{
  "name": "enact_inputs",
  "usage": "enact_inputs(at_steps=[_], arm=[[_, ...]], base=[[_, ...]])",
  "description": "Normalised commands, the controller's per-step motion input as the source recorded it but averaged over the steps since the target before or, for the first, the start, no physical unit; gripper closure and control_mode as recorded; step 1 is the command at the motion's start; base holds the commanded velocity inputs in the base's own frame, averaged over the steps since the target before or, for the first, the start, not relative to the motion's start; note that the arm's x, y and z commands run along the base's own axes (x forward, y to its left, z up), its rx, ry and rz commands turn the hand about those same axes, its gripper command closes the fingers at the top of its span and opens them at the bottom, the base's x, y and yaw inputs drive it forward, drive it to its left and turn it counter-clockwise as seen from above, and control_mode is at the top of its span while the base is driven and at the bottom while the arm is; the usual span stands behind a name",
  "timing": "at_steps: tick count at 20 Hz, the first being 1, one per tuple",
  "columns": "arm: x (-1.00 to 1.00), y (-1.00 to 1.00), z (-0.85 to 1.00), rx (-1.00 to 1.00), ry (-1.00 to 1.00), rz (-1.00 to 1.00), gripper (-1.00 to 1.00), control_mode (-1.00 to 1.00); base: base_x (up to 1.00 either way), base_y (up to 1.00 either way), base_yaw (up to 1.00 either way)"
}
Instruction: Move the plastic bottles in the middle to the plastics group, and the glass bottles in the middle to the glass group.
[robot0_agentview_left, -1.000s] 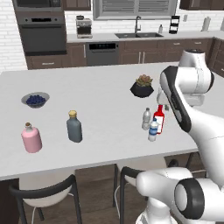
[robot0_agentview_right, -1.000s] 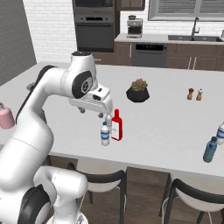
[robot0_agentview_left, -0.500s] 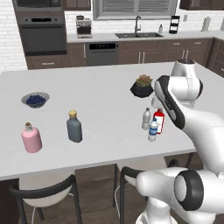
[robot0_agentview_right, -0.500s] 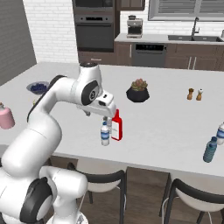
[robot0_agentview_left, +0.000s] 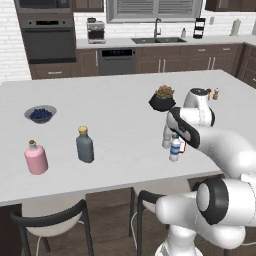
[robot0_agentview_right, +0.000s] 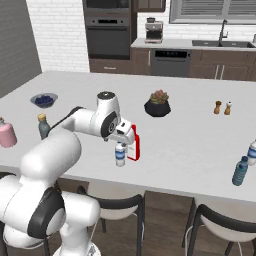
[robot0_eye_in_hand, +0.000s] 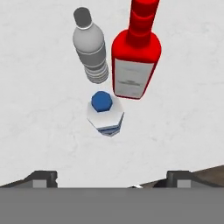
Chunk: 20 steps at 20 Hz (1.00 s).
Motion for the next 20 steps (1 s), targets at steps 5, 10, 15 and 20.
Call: enact_inputs(at_steps=[5,10,15,20], arm=[[0.39,0.0,-0.02,0.0,-0.12,0.0,-1.0,-1.0],[0.44,0.01,-0.12,0.0,-0.02,0.0,-1.0,-1.0],[0.08,0.0,-0.22,0.0,0.06,0.0,-1.0,-1.0],[0.05,0.0,-0.25,0.0,0.06,0.0,-1.0,-1.0]], base=[[0.0,0.0,0.0],[0.0,0.0,0.0],[0.0,0.0,0.0],[0.0,0.0,0.0]])
